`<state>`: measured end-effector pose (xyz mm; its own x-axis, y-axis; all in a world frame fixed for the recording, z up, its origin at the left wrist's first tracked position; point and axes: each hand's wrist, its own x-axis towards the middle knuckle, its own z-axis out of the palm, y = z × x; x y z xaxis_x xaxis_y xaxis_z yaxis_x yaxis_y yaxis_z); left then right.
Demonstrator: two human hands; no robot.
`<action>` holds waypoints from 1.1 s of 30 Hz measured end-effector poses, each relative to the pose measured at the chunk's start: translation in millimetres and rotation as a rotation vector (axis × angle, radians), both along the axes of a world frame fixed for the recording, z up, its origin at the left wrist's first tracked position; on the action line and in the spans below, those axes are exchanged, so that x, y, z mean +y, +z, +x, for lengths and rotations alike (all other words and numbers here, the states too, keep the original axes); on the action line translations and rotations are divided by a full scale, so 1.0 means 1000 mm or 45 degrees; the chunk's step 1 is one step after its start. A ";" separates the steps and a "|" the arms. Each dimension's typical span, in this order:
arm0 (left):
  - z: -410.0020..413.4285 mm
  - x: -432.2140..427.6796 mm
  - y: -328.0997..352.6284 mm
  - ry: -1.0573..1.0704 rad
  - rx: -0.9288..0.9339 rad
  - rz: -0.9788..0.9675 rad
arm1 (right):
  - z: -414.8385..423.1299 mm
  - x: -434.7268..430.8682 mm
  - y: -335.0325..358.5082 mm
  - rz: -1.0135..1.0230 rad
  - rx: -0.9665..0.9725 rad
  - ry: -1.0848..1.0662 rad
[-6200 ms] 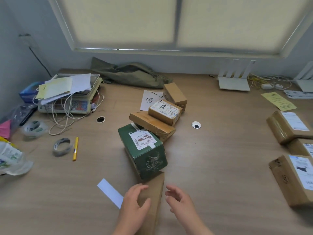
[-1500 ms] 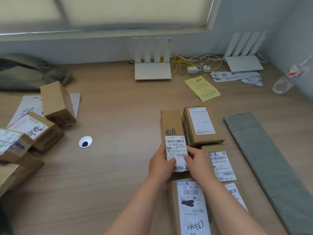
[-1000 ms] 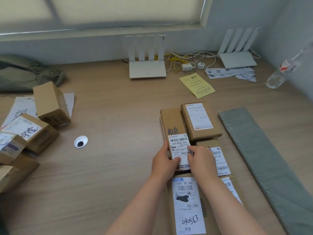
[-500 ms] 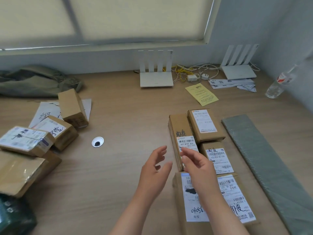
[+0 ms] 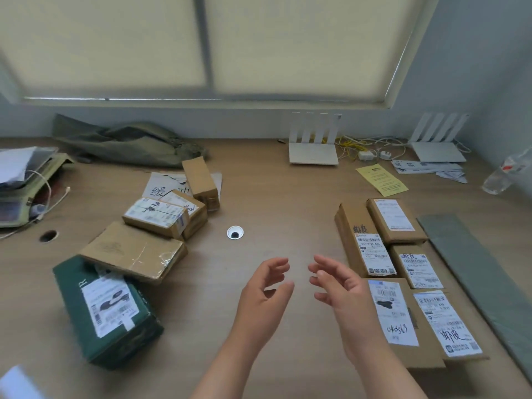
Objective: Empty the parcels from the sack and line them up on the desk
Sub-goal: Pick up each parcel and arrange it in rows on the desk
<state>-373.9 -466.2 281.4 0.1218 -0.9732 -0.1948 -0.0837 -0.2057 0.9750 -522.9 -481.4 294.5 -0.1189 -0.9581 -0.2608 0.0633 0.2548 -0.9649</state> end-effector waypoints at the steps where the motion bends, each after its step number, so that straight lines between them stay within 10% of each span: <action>1: 0.013 0.007 0.003 0.007 -0.007 -0.010 | 0.013 0.006 0.001 -0.002 -0.006 0.011; 33: 0.272 0.106 -0.013 0.402 -0.187 0.011 | 0.248 0.073 0.008 0.172 0.181 0.428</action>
<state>-101.9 -360.7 268.4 0.4437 -0.8815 -0.1612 -0.1537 -0.2520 0.9554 -274.4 -408.4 302.1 0.1522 -0.9079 -0.3905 -0.1770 0.3637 -0.9145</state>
